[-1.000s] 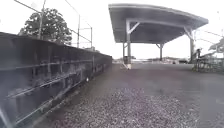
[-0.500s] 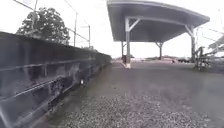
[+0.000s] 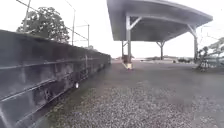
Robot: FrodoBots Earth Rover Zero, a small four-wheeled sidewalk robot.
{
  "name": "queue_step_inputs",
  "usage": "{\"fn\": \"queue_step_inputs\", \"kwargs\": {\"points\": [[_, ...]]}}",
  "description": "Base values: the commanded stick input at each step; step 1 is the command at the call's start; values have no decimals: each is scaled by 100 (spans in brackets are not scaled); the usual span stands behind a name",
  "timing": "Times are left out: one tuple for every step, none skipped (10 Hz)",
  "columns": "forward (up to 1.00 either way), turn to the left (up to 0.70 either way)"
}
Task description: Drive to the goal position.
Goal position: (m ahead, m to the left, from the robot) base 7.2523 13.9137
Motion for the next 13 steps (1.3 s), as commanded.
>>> {"fn": "queue_step_inputs", "kwargs": {"points": [[70, 0], [70, 0], [70, 0], [70, 0], [70, 0], [70, 0], [70, 0], [70, 0], [70, 0], [70, 0], [70, 0], [70, 0], [70, 0]]}}
